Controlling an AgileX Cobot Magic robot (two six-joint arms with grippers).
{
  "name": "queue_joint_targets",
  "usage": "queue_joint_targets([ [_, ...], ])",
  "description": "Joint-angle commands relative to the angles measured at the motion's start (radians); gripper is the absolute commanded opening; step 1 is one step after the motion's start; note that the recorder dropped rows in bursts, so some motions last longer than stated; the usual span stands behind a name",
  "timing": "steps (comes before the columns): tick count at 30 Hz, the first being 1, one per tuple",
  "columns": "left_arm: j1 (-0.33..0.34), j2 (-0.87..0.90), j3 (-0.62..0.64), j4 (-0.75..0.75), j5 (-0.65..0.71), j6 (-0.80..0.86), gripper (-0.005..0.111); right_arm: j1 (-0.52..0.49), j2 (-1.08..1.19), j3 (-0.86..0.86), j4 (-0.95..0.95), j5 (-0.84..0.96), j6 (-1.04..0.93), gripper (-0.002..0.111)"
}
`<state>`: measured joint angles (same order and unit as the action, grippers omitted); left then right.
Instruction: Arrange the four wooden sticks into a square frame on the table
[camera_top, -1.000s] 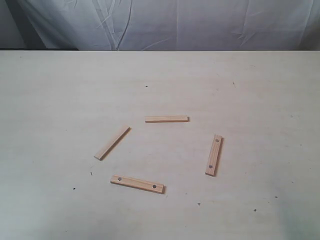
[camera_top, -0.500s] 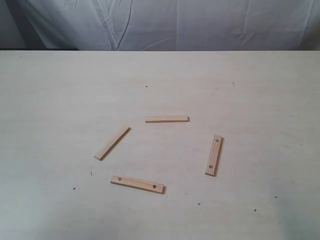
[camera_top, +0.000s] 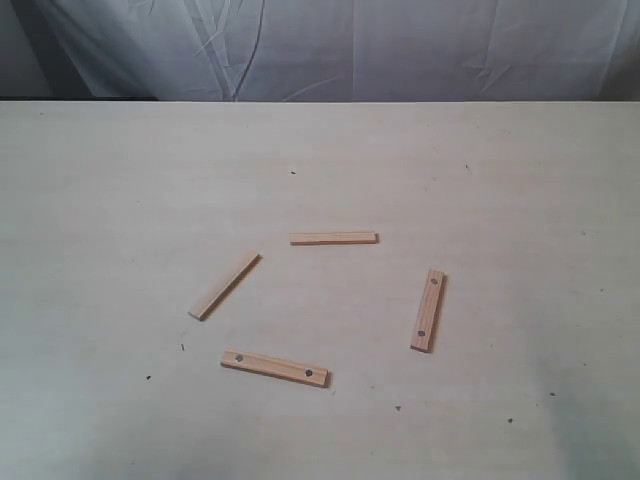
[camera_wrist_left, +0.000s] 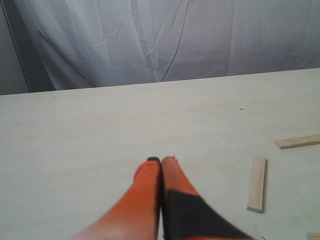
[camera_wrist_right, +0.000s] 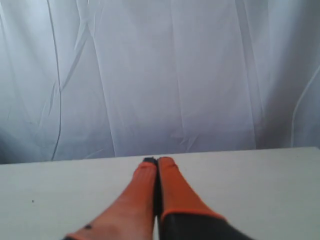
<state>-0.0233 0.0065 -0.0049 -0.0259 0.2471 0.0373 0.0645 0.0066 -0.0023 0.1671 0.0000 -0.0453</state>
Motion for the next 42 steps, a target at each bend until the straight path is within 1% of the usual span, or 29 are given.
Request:
queue_joint_targets([
  [1, 0.0, -0.006, 0.005, 0.003, -0.008, -0.005, 0.0, -0.007, -0.007, 0.002, 0.0, -0.062, -0.004, 0.0],
  [11, 0.0, -0.006, 0.005, 0.003, -0.008, -0.005, 0.0, -0.007, -0.007, 0.002, 0.002, -0.053, -0.004, -0.001],
  [13, 0.0, -0.006, 0.005, 0.003, -0.008, -0.005, 0.0, -0.007, -0.007, -0.024, 0.002, -0.015, -0.004, -0.001],
  [16, 0.0, -0.006, 0.005, 0.003, -0.008, -0.005, 0.0, -0.007, 0.055, -0.11, 0.002, 0.065, -0.004, -0.001],
  [17, 0.0, -0.006, 0.005, 0.003, -0.008, -0.005, 0.0, -0.007, 0.125, -0.183, 0.0, 0.136, -0.004, -0.001],
  [21, 0.0, -0.006, 0.005, 0.003, -0.008, -0.005, 0.0, -0.007, 0.288, -0.334, 0.0, 0.325, -0.004, -0.001],
  [22, 0.0, -0.006, 0.005, 0.003, -0.008, -0.005, 0.0, -0.007, 0.388, -0.412, 0.0, 0.434, -0.004, -0.001],
  [24, 0.0, -0.006, 0.005, 0.003, -0.008, -0.005, 0.0, -0.007, 0.479, -0.464, 0.0, 0.494, -0.004, -0.001],
  [27, 0.0, -0.006, 0.005, 0.003, -0.008, -0.005, 0.0, -0.007, 0.591, -0.506, -0.021, 0.486, -0.007, -0.001],
  [29, 0.0, -0.006, 0.005, 0.003, -0.008, -0.005, 0.0, -0.007, 0.628, -0.506, -0.01, 0.436, -0.007, -0.001],
  [33, 0.0, -0.006, 0.005, 0.003, -0.008, -0.005, 0.0, -0.005, 0.704, -0.51, 0.11, 0.44, -0.005, -0.001],
  [39, 0.0, -0.006, 0.005, 0.003, -0.008, -0.005, 0.0, -0.005, 0.977, -0.638, 0.243, 0.624, -0.006, -0.001],
  [42, 0.0, -0.006, 0.005, 0.003, -0.008, -0.005, 0.0, 0.013, 1.123, -0.706, 0.259, 0.661, -0.006, -0.001],
])
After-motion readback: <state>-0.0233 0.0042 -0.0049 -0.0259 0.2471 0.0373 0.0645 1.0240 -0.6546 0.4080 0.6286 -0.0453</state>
